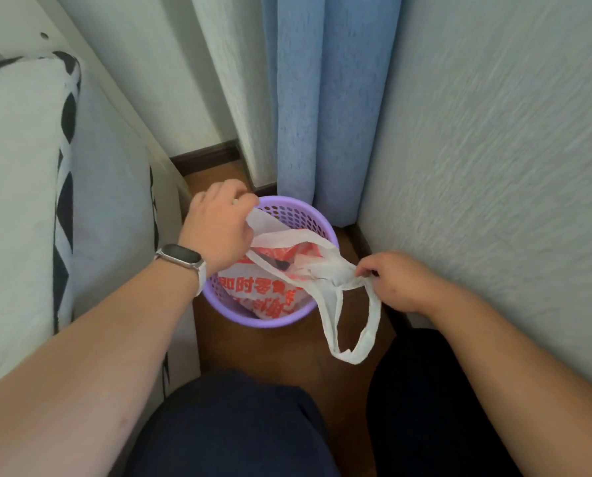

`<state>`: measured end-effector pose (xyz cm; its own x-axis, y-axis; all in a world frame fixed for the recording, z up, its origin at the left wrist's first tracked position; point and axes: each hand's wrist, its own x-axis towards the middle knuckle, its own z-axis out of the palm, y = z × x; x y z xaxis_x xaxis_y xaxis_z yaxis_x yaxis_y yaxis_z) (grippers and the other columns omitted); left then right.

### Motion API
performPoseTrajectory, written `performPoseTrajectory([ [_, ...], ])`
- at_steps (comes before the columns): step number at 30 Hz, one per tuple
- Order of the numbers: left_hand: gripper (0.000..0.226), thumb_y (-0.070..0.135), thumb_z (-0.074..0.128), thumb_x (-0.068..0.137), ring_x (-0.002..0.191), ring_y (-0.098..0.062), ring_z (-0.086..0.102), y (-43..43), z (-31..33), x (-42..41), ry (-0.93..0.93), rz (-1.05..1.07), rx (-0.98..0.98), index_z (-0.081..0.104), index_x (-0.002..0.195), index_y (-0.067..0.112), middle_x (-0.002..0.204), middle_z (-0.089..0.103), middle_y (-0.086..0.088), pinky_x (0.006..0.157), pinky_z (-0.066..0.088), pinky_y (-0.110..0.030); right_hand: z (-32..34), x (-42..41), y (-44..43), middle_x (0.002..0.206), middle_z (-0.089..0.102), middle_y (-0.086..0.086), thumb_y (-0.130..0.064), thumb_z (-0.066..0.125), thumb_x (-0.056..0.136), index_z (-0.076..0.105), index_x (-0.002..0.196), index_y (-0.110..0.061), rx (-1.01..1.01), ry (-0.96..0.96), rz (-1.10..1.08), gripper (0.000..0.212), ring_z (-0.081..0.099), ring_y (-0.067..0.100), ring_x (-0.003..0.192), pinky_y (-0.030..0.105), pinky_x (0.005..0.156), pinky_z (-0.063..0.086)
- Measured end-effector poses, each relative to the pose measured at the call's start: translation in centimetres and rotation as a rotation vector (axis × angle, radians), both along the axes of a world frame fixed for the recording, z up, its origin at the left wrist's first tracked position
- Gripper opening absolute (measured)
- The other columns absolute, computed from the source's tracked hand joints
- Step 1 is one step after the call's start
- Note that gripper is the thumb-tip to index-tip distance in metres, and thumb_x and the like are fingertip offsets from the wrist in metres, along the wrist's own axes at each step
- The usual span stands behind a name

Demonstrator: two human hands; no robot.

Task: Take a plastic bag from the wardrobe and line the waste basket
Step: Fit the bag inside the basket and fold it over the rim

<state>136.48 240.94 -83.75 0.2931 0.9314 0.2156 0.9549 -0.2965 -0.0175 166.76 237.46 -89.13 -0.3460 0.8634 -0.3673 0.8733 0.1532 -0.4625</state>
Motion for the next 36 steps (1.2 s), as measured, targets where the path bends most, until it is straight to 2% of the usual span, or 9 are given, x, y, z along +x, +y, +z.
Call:
performPoseTrajectory([
  [3,0.018,0.013,0.058,0.080,0.089,-0.030,0.059,-0.7,-0.5,0.8,-0.041,-0.144,-0.002,0.067,0.096,0.013,0.098,0.064,-0.007,0.077,0.047,-0.041,0.8,-1.2,-0.1,0.106,0.066,0.001,-0.015,0.051,0.088,0.068,0.111,-0.021,0.196,0.032,-0.006,0.029,0.057,0.022,0.099,0.035,0.084,0.048],
  [7,0.017,0.029,0.053,0.092,0.088,-0.016,0.063,-1.9,-2.9,2.0,-0.189,-0.075,-0.533,0.068,0.100,0.030,0.098,0.069,0.010,0.081,0.052,-0.035,1.9,-4.7,-0.9,0.103,0.068,0.006,-0.018,0.055,0.086,0.069,0.106,-0.017,0.343,0.198,0.109,0.024,0.058,0.027,0.097,0.040,0.084,0.050],
  [9,0.018,0.031,0.055,0.093,0.089,-0.013,0.063,-2.0,-3.9,2.0,-0.264,-0.026,-0.628,0.068,0.105,0.032,0.102,0.070,0.010,0.083,0.052,-0.034,1.5,-6.4,-0.8,0.106,0.066,0.005,-0.021,0.055,0.089,0.067,0.106,-0.016,0.302,0.203,0.196,0.022,0.057,0.024,0.098,0.039,0.085,0.049],
  [16,0.030,0.035,0.039,0.100,0.076,-0.020,0.057,-1.3,-5.9,1.7,0.000,0.070,-0.377,0.054,0.122,0.023,0.103,0.068,-0.002,0.065,0.038,-0.030,-0.7,-8.1,0.5,0.109,0.058,0.002,-0.034,0.048,0.095,0.057,0.113,-0.018,0.310,0.010,0.175,0.026,0.055,0.022,0.097,0.030,0.069,0.040],
  [19,0.036,0.032,0.043,0.096,0.090,-0.029,0.062,-0.8,-6.4,0.8,0.098,0.097,-0.302,0.048,0.131,0.022,0.119,0.062,-0.004,0.075,0.041,-0.038,-1.0,-9.0,1.6,0.126,0.055,0.006,-0.035,0.050,0.092,0.053,0.124,-0.016,0.328,-0.088,0.105,0.037,0.052,0.027,0.112,0.038,0.085,0.046],
  [22,0.045,0.027,0.054,0.089,0.108,-0.031,0.056,0.0,-6.8,-0.5,0.098,0.076,-0.251,0.047,0.133,0.021,0.128,0.056,-0.006,0.088,0.043,-0.045,-1.6,-10.0,2.3,0.141,0.044,0.013,-0.035,0.056,0.087,0.045,0.132,-0.015,0.299,-0.191,0.086,0.050,0.039,0.033,0.130,0.043,0.106,0.039],
  [27,0.058,0.029,0.060,0.088,0.146,-0.030,0.018,2.7,-6.7,-0.3,0.156,0.048,-0.274,0.041,0.141,0.022,0.159,0.023,-0.008,0.116,0.021,-0.048,-2.4,-9.3,3.0,0.162,0.002,0.009,-0.044,0.055,0.090,0.007,0.153,-0.013,0.196,-0.216,0.038,0.084,-0.003,0.035,0.149,0.048,0.120,0.015],
  [30,0.060,0.038,0.059,0.090,0.148,-0.028,0.012,4.2,-7.1,0.1,0.230,0.032,-0.266,0.038,0.144,0.024,0.161,0.016,-0.007,0.118,0.015,-0.047,-3.3,-9.0,4.2,0.163,-0.007,0.005,-0.042,0.049,0.092,-0.004,0.154,-0.012,0.176,-0.201,-0.014,0.087,-0.008,0.030,0.149,0.046,0.121,0.009],
  [36,0.057,0.037,0.046,0.096,0.138,-0.028,0.034,6.3,-7.7,-1.0,0.169,0.089,-0.265,0.029,0.148,0.023,0.155,0.029,-0.007,0.108,0.033,-0.047,-4.8,-8.2,6.4,0.162,-0.003,0.002,-0.037,0.052,0.089,0.001,0.153,-0.013,0.236,-0.114,-0.028,0.085,0.005,0.030,0.148,0.044,0.120,0.018],
])
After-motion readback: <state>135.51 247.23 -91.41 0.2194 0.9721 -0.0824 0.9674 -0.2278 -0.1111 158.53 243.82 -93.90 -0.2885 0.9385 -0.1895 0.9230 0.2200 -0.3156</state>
